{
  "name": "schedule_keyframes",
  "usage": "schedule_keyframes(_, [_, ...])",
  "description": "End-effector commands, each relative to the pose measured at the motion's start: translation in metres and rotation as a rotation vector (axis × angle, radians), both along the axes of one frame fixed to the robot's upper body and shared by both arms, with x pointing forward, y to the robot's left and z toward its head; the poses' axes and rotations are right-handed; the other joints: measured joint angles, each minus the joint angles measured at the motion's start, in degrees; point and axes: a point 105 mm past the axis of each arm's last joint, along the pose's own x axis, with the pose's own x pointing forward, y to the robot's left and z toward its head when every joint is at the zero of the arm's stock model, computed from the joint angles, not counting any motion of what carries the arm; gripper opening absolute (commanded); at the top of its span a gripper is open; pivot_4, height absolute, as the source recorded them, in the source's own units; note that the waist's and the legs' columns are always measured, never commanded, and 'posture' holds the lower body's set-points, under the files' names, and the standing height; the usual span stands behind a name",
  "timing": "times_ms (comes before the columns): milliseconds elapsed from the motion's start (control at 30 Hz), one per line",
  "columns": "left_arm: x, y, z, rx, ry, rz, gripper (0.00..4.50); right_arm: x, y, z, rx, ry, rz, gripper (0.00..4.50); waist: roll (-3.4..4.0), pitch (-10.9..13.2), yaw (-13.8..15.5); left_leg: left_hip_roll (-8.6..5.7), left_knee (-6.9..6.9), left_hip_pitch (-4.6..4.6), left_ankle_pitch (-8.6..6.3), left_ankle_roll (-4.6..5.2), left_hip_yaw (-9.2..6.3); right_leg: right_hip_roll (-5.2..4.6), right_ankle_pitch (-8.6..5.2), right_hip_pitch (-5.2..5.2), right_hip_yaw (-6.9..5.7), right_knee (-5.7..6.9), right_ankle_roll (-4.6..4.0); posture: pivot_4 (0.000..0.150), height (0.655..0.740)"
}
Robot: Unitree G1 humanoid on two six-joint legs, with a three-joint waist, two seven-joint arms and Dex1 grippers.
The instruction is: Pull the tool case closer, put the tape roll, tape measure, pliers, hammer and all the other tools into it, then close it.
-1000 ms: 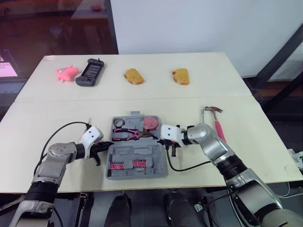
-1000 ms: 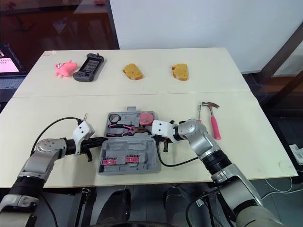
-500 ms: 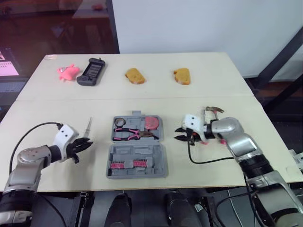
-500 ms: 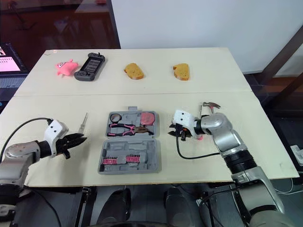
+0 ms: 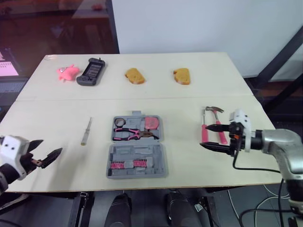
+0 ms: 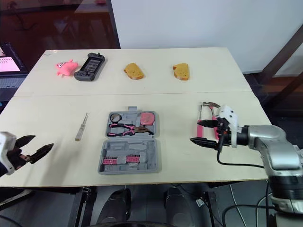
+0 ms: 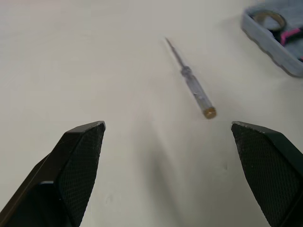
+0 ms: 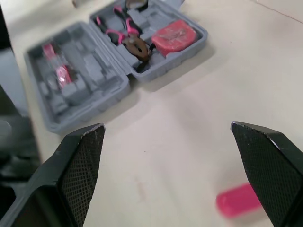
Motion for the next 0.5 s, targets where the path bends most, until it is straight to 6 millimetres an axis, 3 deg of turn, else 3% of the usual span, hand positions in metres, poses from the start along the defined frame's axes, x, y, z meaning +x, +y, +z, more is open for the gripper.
schedule_keyframes(33, [-0.013,0.020,0.013,0.020,-0.061,0.103,4.44,-0.009,-0.015,0.016,0.027,-0.039,-0.046,4.50,0.00,0.0,0.0,0.00,0.00,0.00,0.00,0.00,0.01,0.00,0.00,0.00,0.01,-0.04,-0.01,0.150,0.7400])
schedule_keyframes(200, [-0.010,0.019,0.015,-0.005,-0.066,0.095,4.44,-0.005,-0.033,0.002,-0.028,-0.021,-0.140,4.50,-0.02,0.0,-0.1,0.00,0.06,0.02,-0.01,-0.02,0.05,-0.02,0.02,-0.02,0.03,-0.09,-0.10,0.150,0.7400])
schedule_keyframes(500, [-0.007,0.022,0.020,0.002,-0.082,0.121,4.44,0.011,-0.015,0.017,-0.031,-0.060,-0.091,4.50,-0.02,0.0,-0.2,0.00,-0.02,-0.02,-0.01,-0.02,0.09,-0.02,0.03,-0.08,0.05,-0.14,-0.09,0.150,0.7400])
